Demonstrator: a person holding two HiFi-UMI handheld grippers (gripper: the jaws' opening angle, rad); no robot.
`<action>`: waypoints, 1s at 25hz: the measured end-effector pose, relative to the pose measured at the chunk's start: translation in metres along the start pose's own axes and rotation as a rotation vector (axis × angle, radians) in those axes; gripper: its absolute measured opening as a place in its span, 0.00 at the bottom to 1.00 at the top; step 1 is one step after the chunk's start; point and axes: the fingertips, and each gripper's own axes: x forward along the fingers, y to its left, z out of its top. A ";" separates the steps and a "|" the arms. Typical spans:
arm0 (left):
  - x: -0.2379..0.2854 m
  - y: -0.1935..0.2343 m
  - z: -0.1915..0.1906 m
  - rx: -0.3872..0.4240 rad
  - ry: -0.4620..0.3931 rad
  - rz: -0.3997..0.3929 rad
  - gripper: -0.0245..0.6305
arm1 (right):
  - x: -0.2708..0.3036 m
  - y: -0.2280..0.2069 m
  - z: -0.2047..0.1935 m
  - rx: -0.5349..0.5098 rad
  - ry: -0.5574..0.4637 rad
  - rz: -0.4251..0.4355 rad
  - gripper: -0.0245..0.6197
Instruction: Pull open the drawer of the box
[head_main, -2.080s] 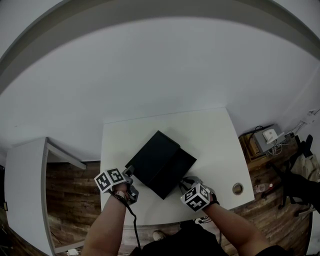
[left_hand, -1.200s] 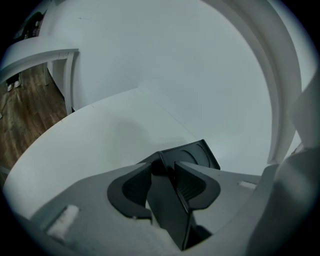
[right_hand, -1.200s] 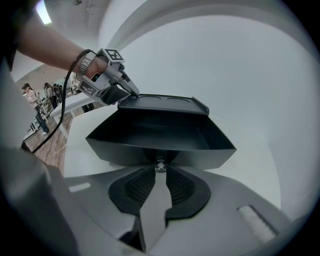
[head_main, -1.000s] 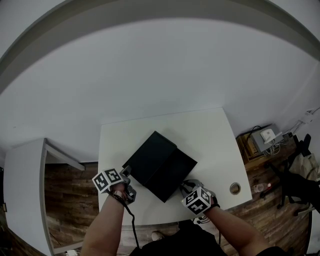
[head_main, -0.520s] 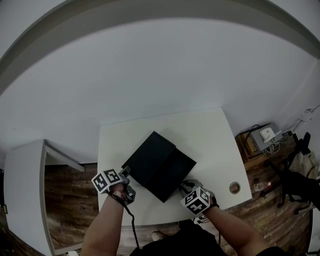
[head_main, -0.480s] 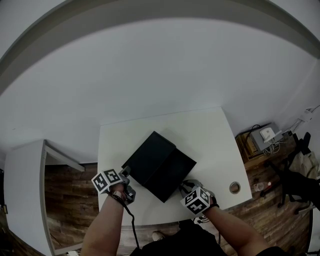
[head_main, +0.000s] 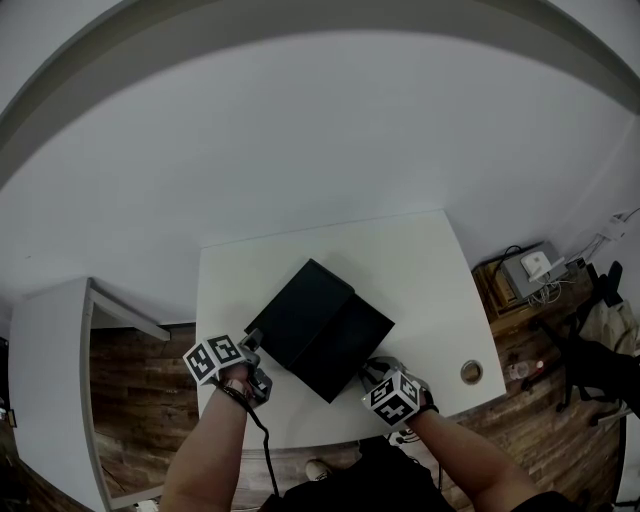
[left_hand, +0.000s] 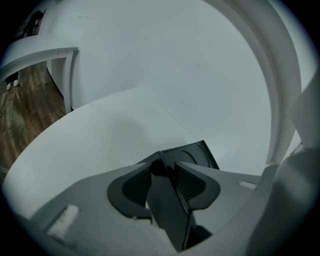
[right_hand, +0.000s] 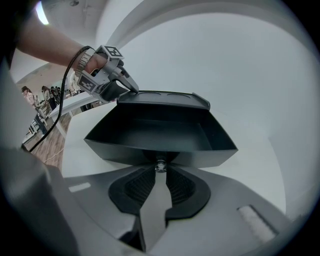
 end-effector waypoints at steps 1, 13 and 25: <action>0.000 0.000 0.000 -0.005 -0.003 -0.003 0.28 | 0.000 0.000 0.000 0.002 0.000 -0.002 0.15; -0.017 -0.001 0.002 -0.059 -0.063 -0.149 0.27 | -0.026 0.007 -0.014 0.066 -0.019 0.006 0.16; -0.081 0.004 -0.040 -0.028 -0.030 -0.305 0.05 | -0.086 0.013 -0.003 0.477 -0.237 0.004 0.05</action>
